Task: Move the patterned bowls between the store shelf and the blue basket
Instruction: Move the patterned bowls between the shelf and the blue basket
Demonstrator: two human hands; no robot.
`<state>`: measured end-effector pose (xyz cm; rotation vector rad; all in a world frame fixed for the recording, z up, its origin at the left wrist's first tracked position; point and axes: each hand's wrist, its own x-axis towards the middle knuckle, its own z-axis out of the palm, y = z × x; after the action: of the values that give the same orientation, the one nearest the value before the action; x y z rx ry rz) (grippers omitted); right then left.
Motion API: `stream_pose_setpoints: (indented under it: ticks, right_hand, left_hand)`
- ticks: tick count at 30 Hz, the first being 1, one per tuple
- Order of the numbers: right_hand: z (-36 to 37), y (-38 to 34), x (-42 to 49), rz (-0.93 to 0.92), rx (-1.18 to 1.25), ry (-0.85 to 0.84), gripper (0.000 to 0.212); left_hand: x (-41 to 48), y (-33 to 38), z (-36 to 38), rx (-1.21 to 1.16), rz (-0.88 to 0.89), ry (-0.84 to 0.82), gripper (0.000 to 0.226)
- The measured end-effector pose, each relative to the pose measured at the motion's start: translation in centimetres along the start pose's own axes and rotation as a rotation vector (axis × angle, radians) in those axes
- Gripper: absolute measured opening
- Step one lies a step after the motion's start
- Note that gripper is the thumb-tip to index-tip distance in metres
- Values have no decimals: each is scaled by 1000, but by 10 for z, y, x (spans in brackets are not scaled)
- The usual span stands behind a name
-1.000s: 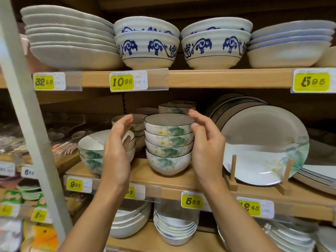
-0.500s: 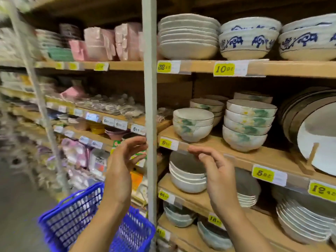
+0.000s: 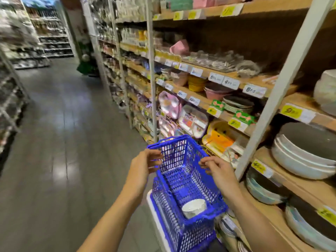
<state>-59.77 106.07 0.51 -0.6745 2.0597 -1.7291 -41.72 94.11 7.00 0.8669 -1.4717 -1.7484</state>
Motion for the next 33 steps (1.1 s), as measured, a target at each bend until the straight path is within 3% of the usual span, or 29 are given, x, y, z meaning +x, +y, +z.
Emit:
stream_pose_setpoints:
  ticks: [5, 9, 14, 20, 24, 28, 33]
  right_hand:
    - [46, 39, 39, 181, -100, -122, 24]
    - [71, 74, 80, 286, -142, -131, 27]
    - [81, 111, 126, 454, -172, -74, 35]
    - [64, 141, 153, 623, -170, 75, 23]
    - [43, 165, 151, 736, -168, 178, 28]
    - [34, 183, 142, 854, -91, 284, 15]
    - [40, 209, 135, 955, -93, 411, 24]
  left_hand:
    - [43, -20, -29, 68, -74, 19, 41]
    - [103, -32, -34, 147, -101, -1, 43]
    - [177, -43, -11, 226, -196, -129, 38]
    - [247, -70, 38, 307, -295, -276, 34]
    - [277, -112, 76, 402, -372, -432, 33]
    - [301, -162, 112, 568, -425, -613, 33]
    - [328, -230, 162, 855, -419, -936, 23]
